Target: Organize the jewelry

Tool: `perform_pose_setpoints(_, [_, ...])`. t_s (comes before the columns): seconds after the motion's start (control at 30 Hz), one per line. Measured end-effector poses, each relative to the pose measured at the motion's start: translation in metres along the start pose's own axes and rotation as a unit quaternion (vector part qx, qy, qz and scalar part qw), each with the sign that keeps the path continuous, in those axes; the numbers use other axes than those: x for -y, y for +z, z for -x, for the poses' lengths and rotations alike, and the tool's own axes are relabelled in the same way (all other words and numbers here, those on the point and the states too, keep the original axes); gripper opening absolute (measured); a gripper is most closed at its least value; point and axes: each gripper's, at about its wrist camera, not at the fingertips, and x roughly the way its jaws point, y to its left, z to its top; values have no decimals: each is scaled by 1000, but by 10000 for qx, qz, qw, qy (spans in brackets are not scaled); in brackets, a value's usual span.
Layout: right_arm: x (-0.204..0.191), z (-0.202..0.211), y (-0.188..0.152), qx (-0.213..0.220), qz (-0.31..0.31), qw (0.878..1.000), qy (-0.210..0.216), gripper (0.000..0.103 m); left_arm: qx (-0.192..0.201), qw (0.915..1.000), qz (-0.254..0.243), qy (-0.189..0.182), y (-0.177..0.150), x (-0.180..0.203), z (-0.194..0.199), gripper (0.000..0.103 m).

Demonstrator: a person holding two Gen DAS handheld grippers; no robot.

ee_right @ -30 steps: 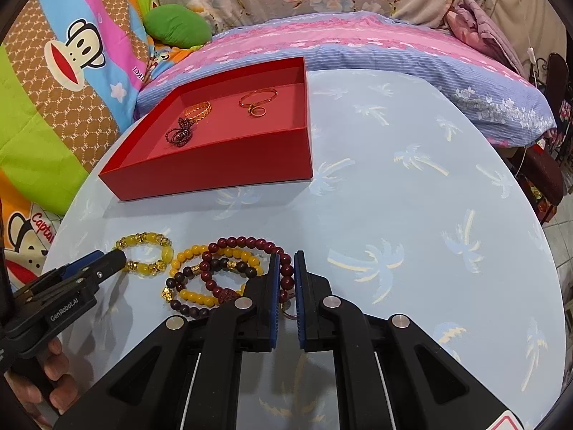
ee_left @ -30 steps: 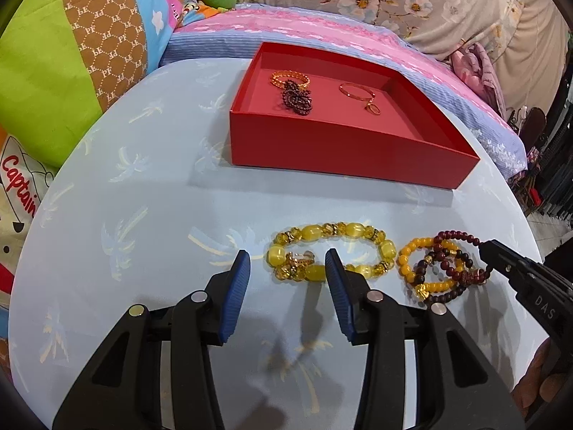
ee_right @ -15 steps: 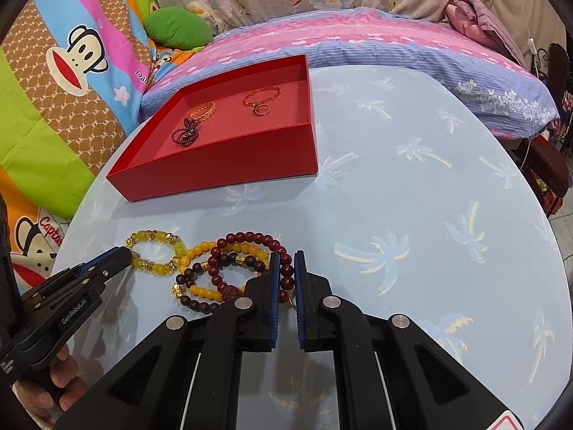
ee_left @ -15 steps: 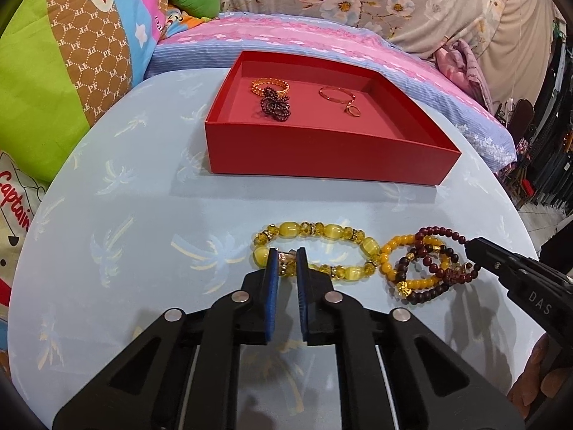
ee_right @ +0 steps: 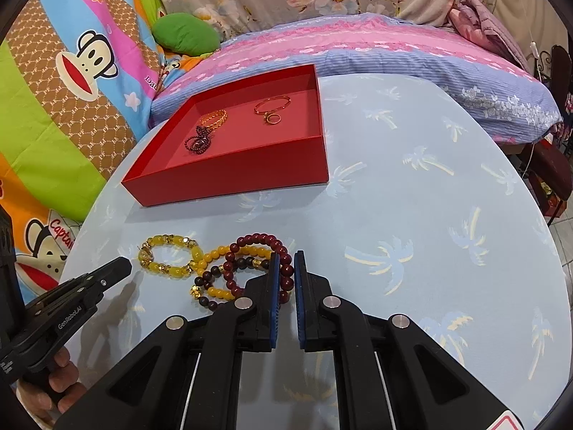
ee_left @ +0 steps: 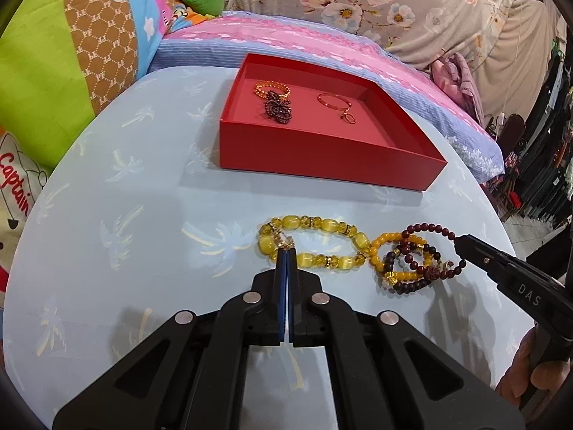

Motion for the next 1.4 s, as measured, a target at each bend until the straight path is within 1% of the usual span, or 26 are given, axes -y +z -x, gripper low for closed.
perform_pose_setpoints(0.2, [-1, 3, -1, -4, -12, 10000, 34, 7, -103, 9999, 24, 2, -3, 0, 1, 0])
perform_pose_setpoints(0.3, [0, 4, -2, -4, -25, 10000, 11, 7, -70, 10000, -2, 10, 0, 4, 2, 3])
perform_pose_setpoints(0.33, [0, 4, -3, -7, -26, 10000, 3, 7, -79, 10000, -8, -7, 1, 5, 1, 6])
perform_pose_setpoints(0.37, [1, 4, -4, -11, -30, 10000, -6, 7, -102, 9999, -4, -7, 2, 7, -1, 12])
perform_pose_setpoints(0.4, [2, 4, -5, -18, -38, 10000, -15, 7, -115, 9999, -7, -15, 2, 7, -2, 14])
perform_pose_setpoints(0.47, [5, 4, -6, -30, -61, 10000, -19, 7, -126, 9999, -44, -4, 3, 11, -4, 24])
perform_pose_setpoints(0.53, [7, 6, -7, -37, -83, 10000, -26, 7, -108, 9999, -130, 11, 3, 17, -6, 25])
perform_pose_setpoints(0.6, [10, 7, -9, -47, -94, 9999, -44, 7, -88, 9997, -205, 49, 4, 23, -8, 32])
perform_pose_setpoints(0.63, [11, 7, -9, -56, -104, 9999, -49, 7, -67, 9997, -208, 97, 5, 24, -9, 38])
perform_pose_setpoints(0.7, [14, 6, -10, -75, -127, 9999, -62, 7, -22, 9996, -208, 197, 8, 24, -10, 41])
perform_pose_setpoints(0.77, [15, 5, -10, -94, -135, 9998, -72, 7, -5, 9995, -152, 270, 10, 20, -11, 49])
perform_pose_setpoints(0.93, [17, 4, -14, -172, -103, 9998, -35, 7, -32, 9995, 38, 313, 11, 4, -10, 51])
perform_pose_setpoints(1.07, [11, 10, -26, -305, 29, 9995, 62, 7, -83, 9996, 13, 272, 6, 4, -8, 51])
perform_pose_setpoints(1.23, [10, 13, -41, -453, 73, 9989, 20, 7, -216, 9997, -93, -16, -5, 20, -8, 51])
perform_pose_setpoints(1.37, [16, 16, -41, -439, -86, 9990, 19, 7, -318, 9989, -229, -272, -9, 41, -12, 51])
perform_pose_setpoints(1.4, [16, 18, -40, -410, -91, 9991, 16, 7, -345, 9987, -260, -287, -10, 46, -14, 50])
